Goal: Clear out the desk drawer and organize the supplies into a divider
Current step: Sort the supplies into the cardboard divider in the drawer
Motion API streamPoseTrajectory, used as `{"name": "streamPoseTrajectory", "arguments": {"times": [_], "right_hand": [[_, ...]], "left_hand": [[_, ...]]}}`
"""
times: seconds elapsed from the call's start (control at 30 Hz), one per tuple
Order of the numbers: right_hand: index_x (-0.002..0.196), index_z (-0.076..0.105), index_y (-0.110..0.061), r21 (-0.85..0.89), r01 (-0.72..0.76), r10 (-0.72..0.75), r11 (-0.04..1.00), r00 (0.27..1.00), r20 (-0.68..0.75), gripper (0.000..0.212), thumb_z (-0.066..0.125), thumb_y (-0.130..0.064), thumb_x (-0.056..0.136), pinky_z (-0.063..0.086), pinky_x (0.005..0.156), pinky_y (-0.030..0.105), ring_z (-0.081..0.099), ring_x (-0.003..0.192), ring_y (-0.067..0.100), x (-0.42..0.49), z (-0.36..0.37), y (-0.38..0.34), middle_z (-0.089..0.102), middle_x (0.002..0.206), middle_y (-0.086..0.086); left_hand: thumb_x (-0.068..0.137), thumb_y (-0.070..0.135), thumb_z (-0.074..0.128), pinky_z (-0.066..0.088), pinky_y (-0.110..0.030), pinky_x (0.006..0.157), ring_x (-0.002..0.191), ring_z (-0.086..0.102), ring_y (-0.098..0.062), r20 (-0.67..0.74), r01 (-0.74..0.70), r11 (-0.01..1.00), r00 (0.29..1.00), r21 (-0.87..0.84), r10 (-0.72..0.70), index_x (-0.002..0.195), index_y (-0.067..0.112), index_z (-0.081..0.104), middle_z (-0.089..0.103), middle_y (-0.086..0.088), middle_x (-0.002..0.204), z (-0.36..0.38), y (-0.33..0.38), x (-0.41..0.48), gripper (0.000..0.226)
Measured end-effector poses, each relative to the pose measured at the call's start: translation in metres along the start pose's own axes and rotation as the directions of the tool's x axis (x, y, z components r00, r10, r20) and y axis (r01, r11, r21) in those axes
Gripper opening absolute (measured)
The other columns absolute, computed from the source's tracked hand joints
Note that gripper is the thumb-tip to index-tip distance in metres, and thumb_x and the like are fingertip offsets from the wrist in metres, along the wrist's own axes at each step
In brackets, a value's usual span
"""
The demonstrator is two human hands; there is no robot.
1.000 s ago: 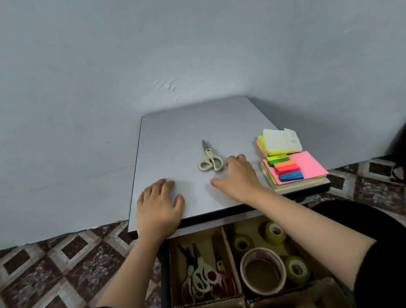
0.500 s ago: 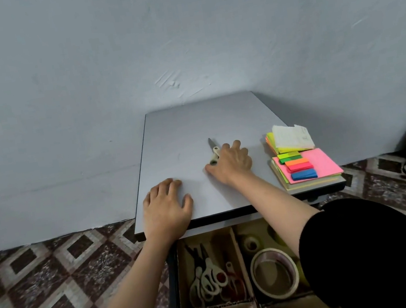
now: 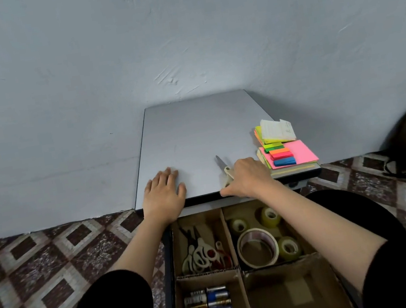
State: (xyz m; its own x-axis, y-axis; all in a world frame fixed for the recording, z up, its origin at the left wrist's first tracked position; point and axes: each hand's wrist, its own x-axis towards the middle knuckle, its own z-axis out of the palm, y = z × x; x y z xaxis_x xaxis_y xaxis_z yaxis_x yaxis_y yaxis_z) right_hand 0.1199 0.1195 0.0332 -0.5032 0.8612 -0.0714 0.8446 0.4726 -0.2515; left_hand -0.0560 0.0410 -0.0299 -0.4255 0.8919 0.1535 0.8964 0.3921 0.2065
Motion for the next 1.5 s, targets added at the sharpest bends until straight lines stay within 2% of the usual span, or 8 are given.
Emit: {"name": "streamPoseTrajectory", "arguments": {"times": [0.13, 0.23, 0.37, 0.57, 0.9, 1.03, 1.17, 1.5], "right_hand": [[0.074, 0.053, -0.012, 0.123, -0.007, -0.001, 0.992, 0.998, 0.065, 0.036, 0.07, -0.044, 0.073, 0.037, 0.049, 0.024, 0.053, 0.065, 0.014, -0.039, 0.0, 0.02, 0.053, 0.07, -0.003], [0.075, 0.064, -0.008, 0.349, -0.038, -0.018, 0.936, 0.988, 0.156, 0.032, 0.074, -0.038, 0.07, 0.057, 0.054, 0.031, 0.067, 0.062, 0.019, -0.064, 0.011, 0.031, 0.066, 0.07, 0.004], [0.088, 0.063, -0.013, 0.443, -0.064, -0.052, 0.894, 0.968, 0.246, 0.032, 0.076, -0.036, 0.071, 0.058, 0.053, 0.029, 0.067, 0.064, 0.018, -0.093, 0.035, 0.038, 0.067, 0.081, 0.005], [0.078, 0.067, -0.013, 0.364, -0.013, -0.108, 0.931, 0.945, 0.309, 0.032, 0.076, -0.042, 0.067, 0.047, 0.058, 0.028, 0.058, 0.063, 0.012, -0.095, 0.066, 0.035, 0.066, 0.073, 0.0], [0.066, 0.057, -0.01, 0.267, 0.049, -0.14, 0.963, 0.933, 0.332, 0.037, 0.069, -0.044, 0.074, 0.037, 0.051, 0.026, 0.052, 0.061, 0.016, -0.057, 0.101, -0.024, 0.052, 0.063, 0.0], [0.095, 0.063, -0.005, 0.225, 0.013, -0.096, 0.974, 0.927, 0.362, 0.042, 0.066, -0.044, 0.08, 0.048, 0.07, 0.03, 0.062, 0.091, 0.024, -0.042, 0.129, -0.042, 0.062, 0.096, 0.007], [0.097, 0.064, -0.005, 0.171, -0.045, -0.02, 0.984, 0.933, 0.359, 0.028, 0.064, -0.03, 0.085, 0.048, 0.069, 0.03, 0.062, 0.092, 0.024, -0.032, 0.146, -0.047, 0.064, 0.104, 0.009], [0.135, 0.049, -0.01, 0.367, -0.097, -0.039, 0.925, 0.938, 0.345, 0.049, 0.06, -0.006, 0.087, 0.042, 0.102, 0.034, 0.047, 0.126, 0.03, -0.031, 0.153, -0.043, 0.045, 0.139, 0.016]], "left_hand": [[0.101, 0.04, 0.02, -0.001, -0.032, 0.117, 0.145, 0.002, -0.015, -0.019, -0.032, 0.999, 0.999, 0.03, 0.033, 0.15, 0.02, 0.011, 0.008, 0.002, 0.158, 0.005, -0.002, -0.03, 0.054], [0.1, 0.043, 0.025, -0.005, -0.031, 0.116, 0.145, -0.002, -0.015, -0.029, -0.071, 0.997, 0.997, 0.025, 0.072, 0.15, 0.018, 0.007, 0.005, 0.001, 0.158, 0.006, -0.005, -0.053, 0.059], [0.096, 0.027, 0.044, 0.028, -0.039, 0.114, 0.138, 0.03, -0.024, -0.243, -0.127, 0.982, 0.966, -0.142, 0.09, 0.138, 0.006, 0.042, 0.035, -0.009, 0.149, 0.021, -0.001, -0.099, 0.047], [0.1, 0.042, 0.027, -0.007, -0.02, 0.111, 0.144, -0.006, -0.01, 0.117, 0.044, 0.977, 0.993, -0.21, -0.02, 0.15, 0.012, 0.01, 0.0, 0.001, 0.158, 0.075, -0.012, -0.138, 0.061], [0.1, 0.043, 0.017, -0.006, -0.014, 0.11, 0.142, 0.0, -0.003, 0.107, 0.1, 0.918, 0.992, -0.384, -0.064, 0.149, 0.014, 0.013, 0.006, 0.002, 0.157, 0.073, -0.013, -0.141, 0.057], [0.087, 0.055, 0.009, -0.002, -0.015, 0.112, 0.14, 0.002, -0.001, 0.096, 0.101, 0.898, 0.993, -0.429, -0.066, 0.148, 0.013, 0.016, 0.009, 0.002, 0.157, 0.076, -0.016, -0.141, 0.074], [0.078, 0.067, 0.0, 0.0, -0.016, 0.113, 0.141, 0.001, -0.001, 0.079, 0.096, 0.898, 0.995, -0.429, -0.068, 0.149, 0.015, 0.016, 0.01, 0.003, 0.157, 0.081, -0.018, -0.141, 0.089], [0.088, 0.055, 0.013, 0.0, -0.016, 0.112, 0.143, 0.003, -0.004, 0.093, 0.107, 0.906, 0.993, -0.41, -0.075, 0.149, 0.016, 0.016, 0.009, 0.004, 0.157, 0.079, -0.017, -0.139, 0.073]]}}
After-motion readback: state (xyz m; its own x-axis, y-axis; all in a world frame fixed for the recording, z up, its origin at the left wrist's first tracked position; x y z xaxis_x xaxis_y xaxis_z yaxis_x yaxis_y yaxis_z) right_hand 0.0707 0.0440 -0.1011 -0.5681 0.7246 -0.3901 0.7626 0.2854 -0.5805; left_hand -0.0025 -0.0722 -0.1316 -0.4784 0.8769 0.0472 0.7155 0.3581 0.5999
